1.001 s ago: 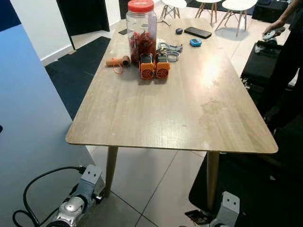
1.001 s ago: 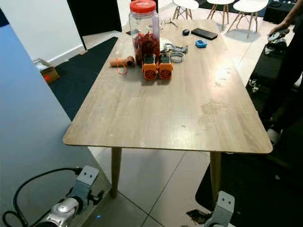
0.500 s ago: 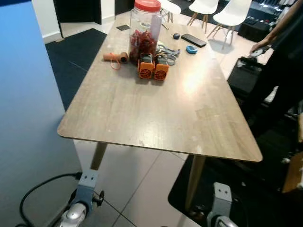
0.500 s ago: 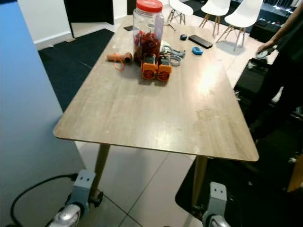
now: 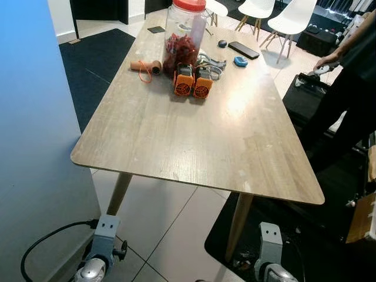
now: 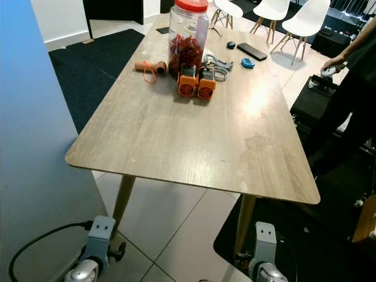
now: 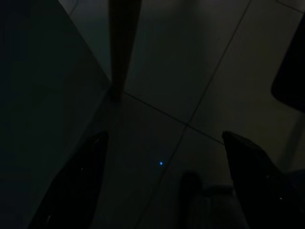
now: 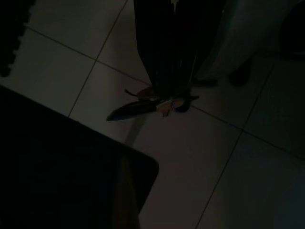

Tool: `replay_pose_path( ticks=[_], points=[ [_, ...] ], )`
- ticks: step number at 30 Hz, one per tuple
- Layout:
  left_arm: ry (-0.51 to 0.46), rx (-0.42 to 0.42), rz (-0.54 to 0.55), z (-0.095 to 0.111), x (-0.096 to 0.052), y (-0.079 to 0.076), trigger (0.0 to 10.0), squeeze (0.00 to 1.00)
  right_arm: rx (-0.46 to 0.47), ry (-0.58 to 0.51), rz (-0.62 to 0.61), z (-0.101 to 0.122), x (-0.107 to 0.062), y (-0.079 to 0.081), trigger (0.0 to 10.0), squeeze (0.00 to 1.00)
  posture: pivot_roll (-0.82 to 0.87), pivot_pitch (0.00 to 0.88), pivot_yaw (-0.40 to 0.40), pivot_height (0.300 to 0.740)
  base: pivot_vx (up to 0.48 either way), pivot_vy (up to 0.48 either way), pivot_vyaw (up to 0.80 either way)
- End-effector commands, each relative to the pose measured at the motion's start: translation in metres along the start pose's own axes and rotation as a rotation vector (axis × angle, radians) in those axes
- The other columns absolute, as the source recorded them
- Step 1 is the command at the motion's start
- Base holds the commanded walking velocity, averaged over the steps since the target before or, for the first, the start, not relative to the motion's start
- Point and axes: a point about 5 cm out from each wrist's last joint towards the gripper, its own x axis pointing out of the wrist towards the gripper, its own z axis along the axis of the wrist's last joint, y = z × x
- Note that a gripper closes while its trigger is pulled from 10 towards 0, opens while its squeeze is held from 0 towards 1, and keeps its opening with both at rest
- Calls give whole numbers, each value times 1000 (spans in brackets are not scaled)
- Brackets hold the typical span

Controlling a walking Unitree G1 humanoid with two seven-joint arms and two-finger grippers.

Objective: Hang keys on a hook

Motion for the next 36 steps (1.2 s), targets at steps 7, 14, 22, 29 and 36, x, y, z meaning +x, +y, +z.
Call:
replay_pose_path(
  ticks=[7, 14, 22, 29, 36],
  points=[
    [-15, -13, -30, 12, 6, -11, 10000, 0, 44, -1, -38, -7, -3, -8, 10000, 0, 55, 59, -99, 740, 0, 0, 0],
    [-3, -12, -8, 19, 10, -14, 10000, 0, 55, -4, -51, -8, -4, -11, 10000, 0, 39, 60, -87, 740, 0, 0, 0],
    [-13, -27, 10, 21, 11, -15, 10000, 0, 49, 2, -50, -10, -4, -11, 10000, 0, 47, 58, -92, 740, 0, 300, 0],
    [-52, -20, -11, 21, 9, -13, 10000, 0, 43, 3, -43, -9, -3, -9, 10000, 0, 52, 58, -97, 740, 0, 206, 0],
    [-59, -31, -32, 19, 7, -13, 10000, 0, 33, 3, -39, -9, -3, -8, 10000, 0, 56, 60, -102, 740, 0, 0, 0]
  ],
)
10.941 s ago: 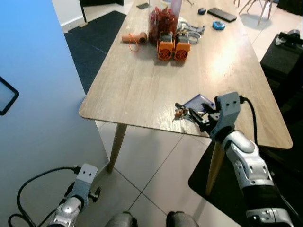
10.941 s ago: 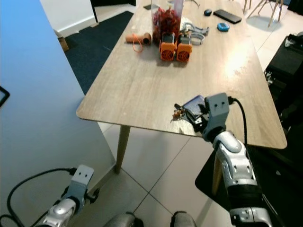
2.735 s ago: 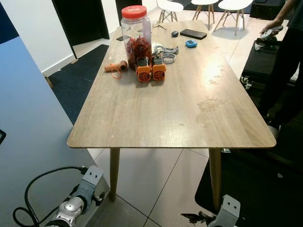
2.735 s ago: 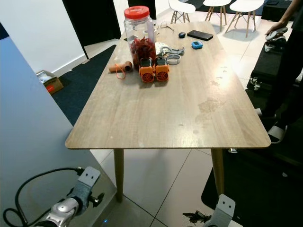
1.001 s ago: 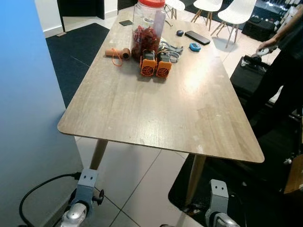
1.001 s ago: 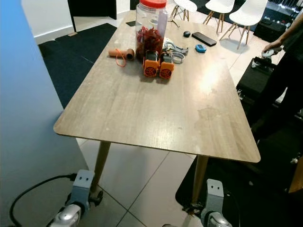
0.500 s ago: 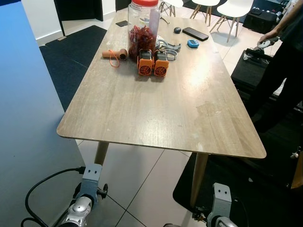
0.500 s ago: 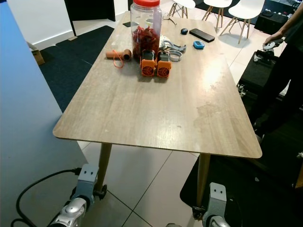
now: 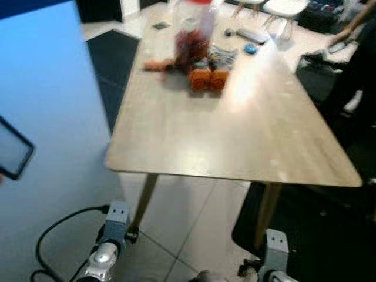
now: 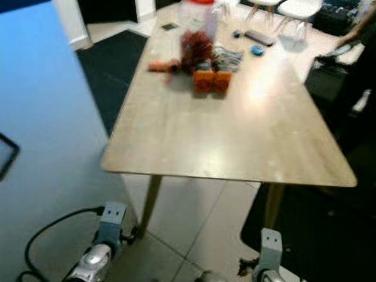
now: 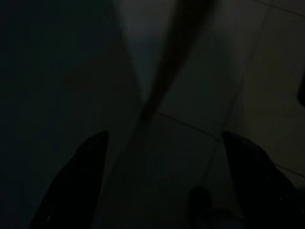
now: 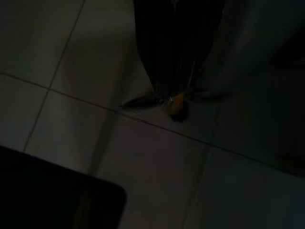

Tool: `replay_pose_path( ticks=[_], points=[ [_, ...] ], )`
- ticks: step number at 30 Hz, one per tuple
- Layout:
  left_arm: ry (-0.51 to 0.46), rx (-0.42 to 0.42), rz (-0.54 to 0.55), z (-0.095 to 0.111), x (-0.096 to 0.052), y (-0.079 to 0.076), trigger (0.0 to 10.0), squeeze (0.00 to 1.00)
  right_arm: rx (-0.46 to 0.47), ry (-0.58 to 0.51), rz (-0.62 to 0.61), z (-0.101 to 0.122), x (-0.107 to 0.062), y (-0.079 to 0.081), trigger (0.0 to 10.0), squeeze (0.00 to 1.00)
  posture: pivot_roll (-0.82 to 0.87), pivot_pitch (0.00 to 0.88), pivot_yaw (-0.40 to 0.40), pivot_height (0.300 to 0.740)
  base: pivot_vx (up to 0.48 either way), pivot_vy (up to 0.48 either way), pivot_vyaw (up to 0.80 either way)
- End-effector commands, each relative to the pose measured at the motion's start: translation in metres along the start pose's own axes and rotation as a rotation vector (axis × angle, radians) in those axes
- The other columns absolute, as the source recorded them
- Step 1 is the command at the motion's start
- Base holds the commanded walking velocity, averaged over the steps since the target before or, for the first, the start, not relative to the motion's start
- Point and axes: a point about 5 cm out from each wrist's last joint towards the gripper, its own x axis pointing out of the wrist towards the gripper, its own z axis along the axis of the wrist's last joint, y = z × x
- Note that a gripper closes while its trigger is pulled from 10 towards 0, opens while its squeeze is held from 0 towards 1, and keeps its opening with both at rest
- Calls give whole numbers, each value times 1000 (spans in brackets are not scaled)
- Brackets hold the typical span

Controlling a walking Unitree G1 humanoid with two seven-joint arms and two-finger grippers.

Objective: Hang keys on a hook

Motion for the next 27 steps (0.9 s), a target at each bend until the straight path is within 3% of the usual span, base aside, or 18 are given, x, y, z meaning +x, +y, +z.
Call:
replay_pose_path(
  ticks=[1, 4, 15, 27],
  points=[
    [4, -12, -22, -4, -1, -4, 10000, 0, -10, -5, -13, 1, -1, -5, 10000, 0, 57, 60, -102, 740, 0, 0, 0],
    [-1, -16, -32, -4, -2, -5, 10000, 0, -12, -4, -12, 1, -1, -5, 10000, 0, 58, 59, -103, 740, 0, 0, 0],
    [1, -16, -41, -7, -3, -5, 10000, 0, -20, 2, -7, -1, -1, -3, 10000, 0, 59, 63, -103, 740, 0, -480, 0],
    [22, -22, -23, -7, -3, 5, 10000, 0, -13, 10, -7, -3, -1, -2, 10000, 0, 61, 49, -96, 740, 0, 0, 0]
  ],
)
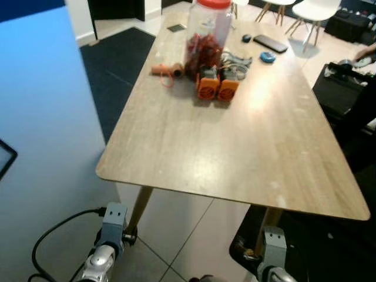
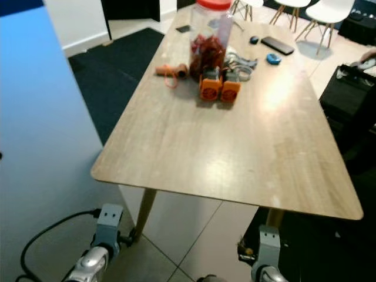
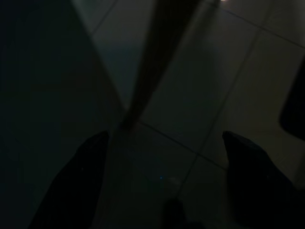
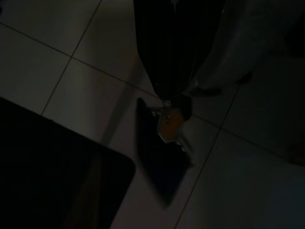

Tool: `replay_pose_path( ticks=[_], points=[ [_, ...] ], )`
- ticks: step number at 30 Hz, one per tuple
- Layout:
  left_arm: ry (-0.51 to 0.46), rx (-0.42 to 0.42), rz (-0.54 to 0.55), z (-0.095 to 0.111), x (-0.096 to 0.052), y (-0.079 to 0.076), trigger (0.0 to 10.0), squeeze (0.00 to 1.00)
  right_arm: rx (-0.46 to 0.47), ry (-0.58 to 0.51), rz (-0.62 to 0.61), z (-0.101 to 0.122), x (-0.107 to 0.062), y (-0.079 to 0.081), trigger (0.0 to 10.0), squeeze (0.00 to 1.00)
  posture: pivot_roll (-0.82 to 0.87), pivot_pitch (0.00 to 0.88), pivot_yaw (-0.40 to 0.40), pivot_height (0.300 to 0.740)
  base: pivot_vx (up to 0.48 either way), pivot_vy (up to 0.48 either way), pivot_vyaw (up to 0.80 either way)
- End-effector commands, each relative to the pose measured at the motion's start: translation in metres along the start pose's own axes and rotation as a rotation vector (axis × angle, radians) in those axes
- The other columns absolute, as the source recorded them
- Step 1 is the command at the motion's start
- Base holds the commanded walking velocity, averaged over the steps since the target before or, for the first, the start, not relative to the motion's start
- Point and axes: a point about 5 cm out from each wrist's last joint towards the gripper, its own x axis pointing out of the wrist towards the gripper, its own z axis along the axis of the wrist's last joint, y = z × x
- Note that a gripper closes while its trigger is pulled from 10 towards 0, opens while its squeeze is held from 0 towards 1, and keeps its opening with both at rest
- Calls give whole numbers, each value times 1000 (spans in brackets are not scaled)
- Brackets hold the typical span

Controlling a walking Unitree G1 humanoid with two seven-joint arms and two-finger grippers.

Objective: Hang keys on a hook

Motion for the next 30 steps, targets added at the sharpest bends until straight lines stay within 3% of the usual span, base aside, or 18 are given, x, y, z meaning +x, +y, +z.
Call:
replay_pose_path(
  ticks=[1, 20, 30],
  points=[
    [35, 2, 7, -7, -3, 6, 10000, 0, 14, 22, -10, -7, -1, -1, 10000, 0, 61, 49, -96, 740, 0, 0, 0],
    [15, 19, -20, -1, 1, -4, 10000, 0, 12, 29, -4, -8, -1, 1, 10000, 0, 67, 39, -87, 740, 0, 0, 0],
    [17, -16, 3, -5, 0, -12, 10000, 0, -118, 23, 24, 1, 0, -1, 10000, 0, 48, 36, -138, 740, 0, 0, 0]
  ],
)
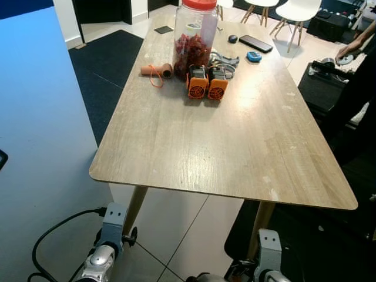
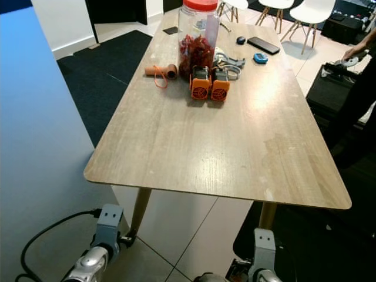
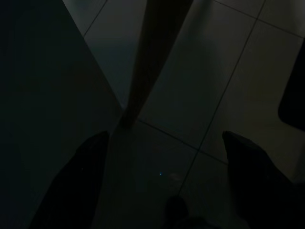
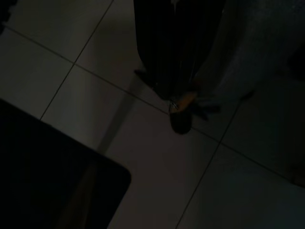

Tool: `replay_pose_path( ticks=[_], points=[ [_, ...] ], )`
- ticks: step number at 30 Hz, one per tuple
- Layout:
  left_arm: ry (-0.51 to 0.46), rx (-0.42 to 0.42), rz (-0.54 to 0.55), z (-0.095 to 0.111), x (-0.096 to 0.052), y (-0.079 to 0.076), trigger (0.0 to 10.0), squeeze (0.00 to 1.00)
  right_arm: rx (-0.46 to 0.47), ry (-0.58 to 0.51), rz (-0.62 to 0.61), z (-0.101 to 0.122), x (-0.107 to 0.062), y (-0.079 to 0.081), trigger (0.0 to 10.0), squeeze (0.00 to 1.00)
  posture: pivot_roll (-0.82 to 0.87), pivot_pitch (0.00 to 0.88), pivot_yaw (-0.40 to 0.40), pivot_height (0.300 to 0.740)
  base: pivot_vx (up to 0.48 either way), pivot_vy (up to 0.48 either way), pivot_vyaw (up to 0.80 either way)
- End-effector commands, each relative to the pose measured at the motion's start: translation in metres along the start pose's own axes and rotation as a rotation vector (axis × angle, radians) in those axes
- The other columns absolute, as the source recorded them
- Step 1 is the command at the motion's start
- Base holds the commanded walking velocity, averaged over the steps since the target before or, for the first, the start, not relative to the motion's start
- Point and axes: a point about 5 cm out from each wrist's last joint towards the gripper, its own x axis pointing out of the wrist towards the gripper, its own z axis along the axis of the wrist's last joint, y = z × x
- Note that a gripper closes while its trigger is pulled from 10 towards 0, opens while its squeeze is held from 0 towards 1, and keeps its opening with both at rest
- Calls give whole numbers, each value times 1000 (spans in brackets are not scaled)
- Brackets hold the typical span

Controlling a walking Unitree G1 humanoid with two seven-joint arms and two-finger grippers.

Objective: Hang keys on a hook

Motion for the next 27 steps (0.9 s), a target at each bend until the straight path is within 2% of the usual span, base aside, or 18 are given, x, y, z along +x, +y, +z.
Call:
replay_pose_path(
  ticks=[1, 8, 13, 14, 15, 18, 27],
  points=[
    [10, -23, -3, -5, -1, -10, 10000, 0, -26, -13, -13, 8, 0, -9, 10000, 0, 48, 36, -138, 740, 0, 0, 0],
    [9, -14, -15, -5, -1, -12, 10000, 0, -21, -23, -22, 13, 0, -11, 10000, 0, 54, 39, -125, 740, 0, 0, 0],
    [2, 49, -44, 0, 0, -5, 10000, 0, 47, -14, -27, 2, 0, -2, 10000, 0, 79, 47, -61, 740, 0, 0, 0],
    [-1, 79, -56, 5, 1, 2, 10000, 0, 95, -4, -30, -7, -1, 4, 10000, 0, 89, 48, -28, 740, 0, 0, 0],
    [-1, 79, -56, 5, 1, 2, 10000, 0, 95, -4, -30, -7, -1, 4, 10000, 0, 89, 48, -28, 740, 0, 0, 0],
    [-1, 105, -64, 9, 2, 12, 10000, 0, 170, 2, -43, -15, -2, 9, 10000, 0, 92, 52, -3, 740, 0, 0, 0],
    [1, 97, -75, 11, 2, 13, 10000, 0, 167, 15, -54, -18, -3, 2, 10000, 0, 94, 56, -9, 740, 0, 0, 0]
  ],
)
